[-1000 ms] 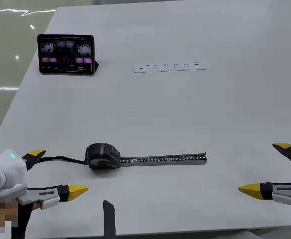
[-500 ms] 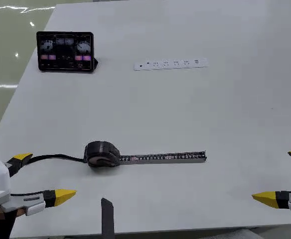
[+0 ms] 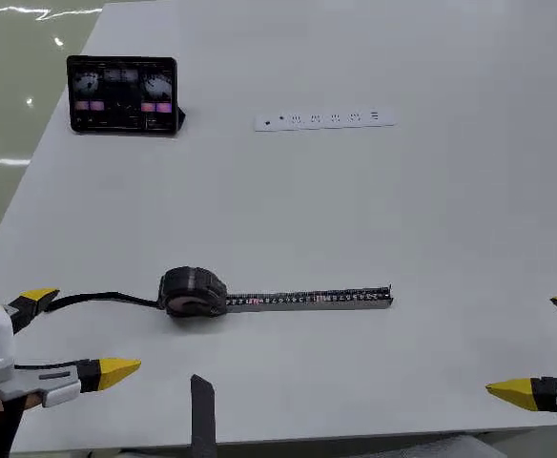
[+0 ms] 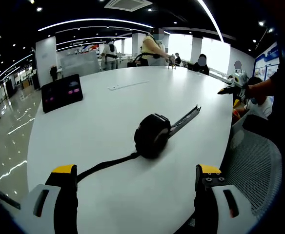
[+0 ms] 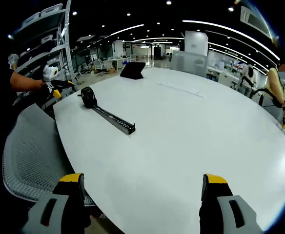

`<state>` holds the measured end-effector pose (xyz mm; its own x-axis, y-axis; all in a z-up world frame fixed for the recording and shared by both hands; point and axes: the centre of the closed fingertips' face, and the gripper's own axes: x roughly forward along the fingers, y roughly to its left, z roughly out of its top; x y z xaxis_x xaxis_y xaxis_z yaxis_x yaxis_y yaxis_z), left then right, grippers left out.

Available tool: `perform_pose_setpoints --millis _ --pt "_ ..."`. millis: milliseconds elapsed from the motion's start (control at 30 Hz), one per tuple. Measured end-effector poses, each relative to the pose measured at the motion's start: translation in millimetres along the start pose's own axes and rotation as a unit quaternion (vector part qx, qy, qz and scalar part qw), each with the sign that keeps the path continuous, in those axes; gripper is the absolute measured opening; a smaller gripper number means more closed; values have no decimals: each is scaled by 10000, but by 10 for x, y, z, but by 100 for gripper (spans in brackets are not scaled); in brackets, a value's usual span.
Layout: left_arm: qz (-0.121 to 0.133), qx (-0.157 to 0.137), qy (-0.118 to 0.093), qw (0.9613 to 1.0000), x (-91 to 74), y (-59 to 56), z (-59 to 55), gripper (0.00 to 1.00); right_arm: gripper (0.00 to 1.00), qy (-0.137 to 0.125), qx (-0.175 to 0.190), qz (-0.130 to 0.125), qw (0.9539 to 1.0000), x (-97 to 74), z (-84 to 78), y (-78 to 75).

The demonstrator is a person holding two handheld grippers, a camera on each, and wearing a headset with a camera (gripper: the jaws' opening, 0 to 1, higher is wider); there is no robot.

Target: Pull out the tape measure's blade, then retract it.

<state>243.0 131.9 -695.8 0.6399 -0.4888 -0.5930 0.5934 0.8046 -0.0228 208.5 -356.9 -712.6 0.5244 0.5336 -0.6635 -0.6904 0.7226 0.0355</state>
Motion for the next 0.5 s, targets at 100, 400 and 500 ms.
perform_pose_setpoints --millis 100,400,500 --pt "-1 6 -30 10000 21 -1 50 99 99 12 -69 39 10000 5 16 7" --pt "-114 100 -110 9998 173 -80 175 99 99 -36 -196 64 9998 41 160 22" --pt "-119 147 -114 9998 183 -89 199 99 99 -21 -194 119 9997 65 158 50"
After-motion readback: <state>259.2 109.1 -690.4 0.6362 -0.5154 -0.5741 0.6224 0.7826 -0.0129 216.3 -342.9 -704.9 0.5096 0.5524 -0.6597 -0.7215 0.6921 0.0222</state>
